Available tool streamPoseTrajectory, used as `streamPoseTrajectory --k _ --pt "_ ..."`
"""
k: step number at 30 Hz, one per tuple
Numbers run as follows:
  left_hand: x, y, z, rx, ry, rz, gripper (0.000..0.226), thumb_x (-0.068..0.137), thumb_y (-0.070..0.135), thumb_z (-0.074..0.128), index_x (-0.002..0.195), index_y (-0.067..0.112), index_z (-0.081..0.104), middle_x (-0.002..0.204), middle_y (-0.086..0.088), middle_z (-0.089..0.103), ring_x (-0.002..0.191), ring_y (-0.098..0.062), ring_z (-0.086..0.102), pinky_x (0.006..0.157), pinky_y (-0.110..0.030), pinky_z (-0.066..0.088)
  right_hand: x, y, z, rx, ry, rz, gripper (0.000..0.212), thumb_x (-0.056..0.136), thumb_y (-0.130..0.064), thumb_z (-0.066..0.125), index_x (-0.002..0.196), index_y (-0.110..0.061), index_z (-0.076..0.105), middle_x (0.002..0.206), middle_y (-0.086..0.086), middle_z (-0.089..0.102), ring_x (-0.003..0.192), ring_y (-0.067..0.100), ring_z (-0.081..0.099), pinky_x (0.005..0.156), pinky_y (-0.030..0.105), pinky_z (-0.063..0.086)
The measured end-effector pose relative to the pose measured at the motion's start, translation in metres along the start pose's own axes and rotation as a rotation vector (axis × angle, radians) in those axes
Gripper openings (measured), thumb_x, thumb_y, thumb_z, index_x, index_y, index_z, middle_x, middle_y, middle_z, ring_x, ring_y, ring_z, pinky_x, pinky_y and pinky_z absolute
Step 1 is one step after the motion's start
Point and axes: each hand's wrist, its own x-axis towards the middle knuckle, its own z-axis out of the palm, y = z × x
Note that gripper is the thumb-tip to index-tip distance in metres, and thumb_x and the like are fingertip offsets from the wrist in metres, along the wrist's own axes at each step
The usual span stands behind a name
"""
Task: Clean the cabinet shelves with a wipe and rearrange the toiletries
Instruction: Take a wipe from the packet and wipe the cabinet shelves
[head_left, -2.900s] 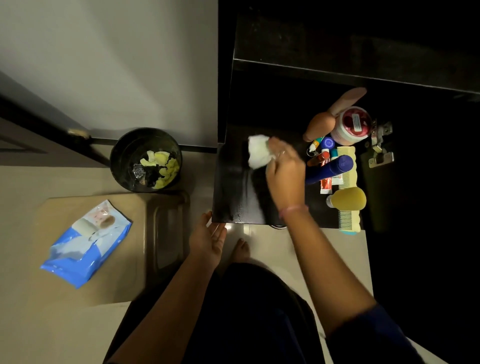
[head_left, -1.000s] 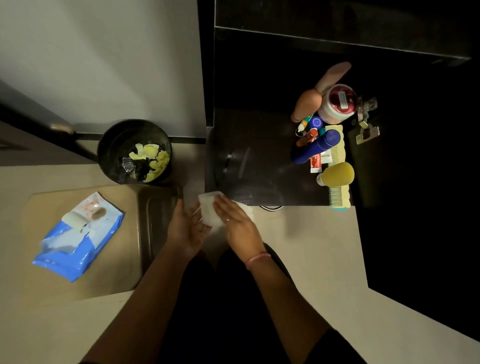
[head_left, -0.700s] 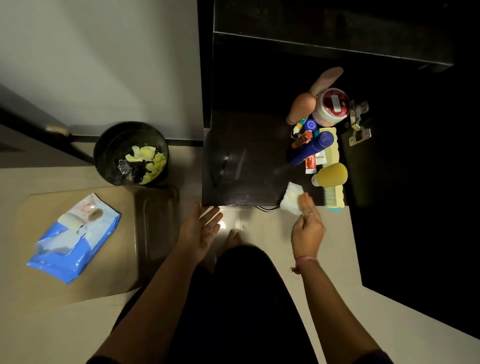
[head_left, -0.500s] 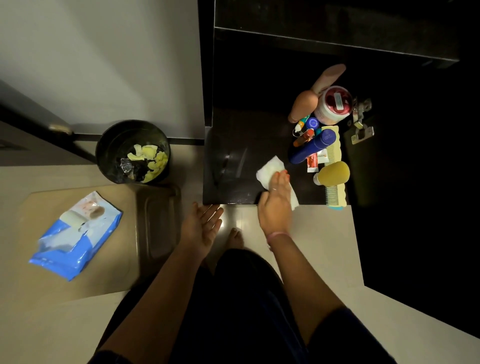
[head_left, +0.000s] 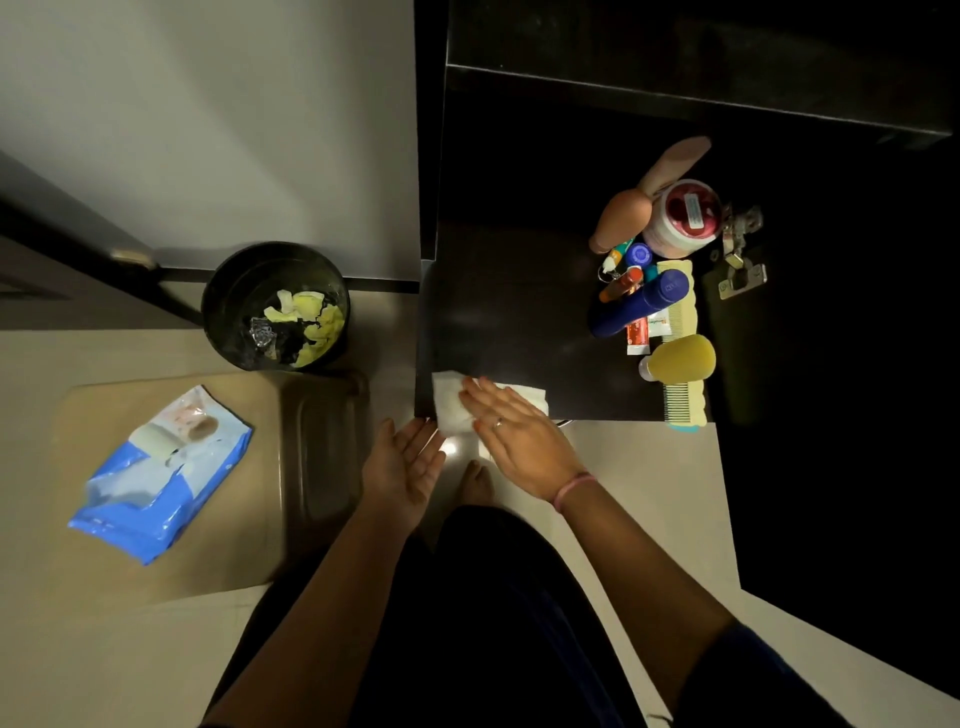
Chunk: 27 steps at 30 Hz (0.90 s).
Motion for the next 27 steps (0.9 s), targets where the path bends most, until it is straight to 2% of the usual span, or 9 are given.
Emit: streamPoseTrajectory --k 4,6,8,11,14,20,25,27 --pt "0.004 0.0 0.003 -0.004 -0.007 -0.004 0.048 0.099 0.044 0.03 0.12 0.007 0.054 0.115 -0.009 0.062 0.098 -0.021 0.062 0.091 -0.032 0.042 0.019 0.01 -0.008 0.079 0.212 0.303 0.045 0.102 -0.019 0.031 0.146 -0.013 0.027 0.155 0.003 0.025 0.145 0.015 0.017 0.118 0.023 0.007" --pt "0.005 0.0 0.005 -0.011 0.002 -0.003 0.049 0.099 0.044 0.031 0.123 0.007 0.052 0.116 -0.01 0.061 0.101 -0.021 0.06 0.091 -0.032 0.042 0.05 0.012 -0.012 0.097 0.33 0.464 0.045 0.102 -0.018 0.029 0.146 -0.009 0.027 0.156 0.007 0.023 0.146 0.021 0.015 0.119 0.029 0.008" --pt "0.007 0.0 0.007 -0.027 0.008 -0.007 0.048 0.098 0.044 0.031 0.122 0.008 0.053 0.116 -0.01 0.061 0.104 -0.021 0.059 0.092 -0.031 0.042 0.087 0.014 -0.015 0.064 0.356 0.553 0.045 0.101 -0.017 0.029 0.144 -0.006 0.031 0.156 0.011 0.02 0.146 0.027 0.012 0.119 0.035 0.008" --pt "0.011 0.001 0.007 -0.054 0.024 -0.017 0.045 0.098 0.043 0.032 0.116 0.008 0.055 0.116 -0.01 0.061 0.11 -0.022 0.057 0.095 -0.032 0.04 0.131 0.004 -0.012 -0.055 0.262 0.42 0.043 0.097 -0.011 0.032 0.138 -0.003 0.04 0.155 0.015 0.021 0.144 0.036 0.014 0.117 0.043 0.015" --pt "0.011 0.0 0.006 -0.089 0.044 -0.033 0.044 0.098 0.043 0.033 0.105 0.008 0.059 0.118 -0.011 0.063 0.108 -0.022 0.06 0.093 -0.033 0.04 0.142 -0.018 -0.006 -0.001 0.228 0.273 0.046 0.097 -0.012 0.038 0.143 -0.005 0.033 0.153 0.014 0.027 0.142 0.034 0.022 0.116 0.042 0.02" --pt "0.008 -0.002 0.012 -0.128 0.056 -0.042 0.051 0.098 0.043 0.034 0.129 0.006 0.049 0.129 -0.014 0.058 0.118 -0.023 0.056 0.091 -0.033 0.04 0.141 -0.02 -0.002 -0.071 0.167 0.24 0.05 0.097 -0.011 0.038 0.146 -0.008 0.026 0.155 0.012 0.023 0.144 0.03 0.019 0.117 0.039 0.016" --pt "0.008 -0.005 0.012 -0.1 0.049 -0.013 0.05 0.098 0.043 0.033 0.126 0.007 0.052 0.127 -0.014 0.06 0.095 -0.019 0.064 0.093 -0.033 0.04 0.141 -0.026 0.002 -0.112 0.142 0.251 0.053 0.094 -0.007 0.039 0.146 -0.006 0.025 0.155 0.015 0.021 0.144 0.033 0.016 0.117 0.043 0.014" --pt "0.008 -0.006 0.012 -0.096 0.049 -0.004 0.051 0.098 0.042 0.033 0.131 0.006 0.049 0.129 -0.014 0.058 0.095 -0.02 0.062 0.095 -0.033 0.04 0.13 -0.027 0.007 -0.101 0.103 0.179 0.052 0.094 -0.008 0.036 0.145 -0.008 0.029 0.156 0.012 0.021 0.145 0.031 0.013 0.118 0.043 0.011"
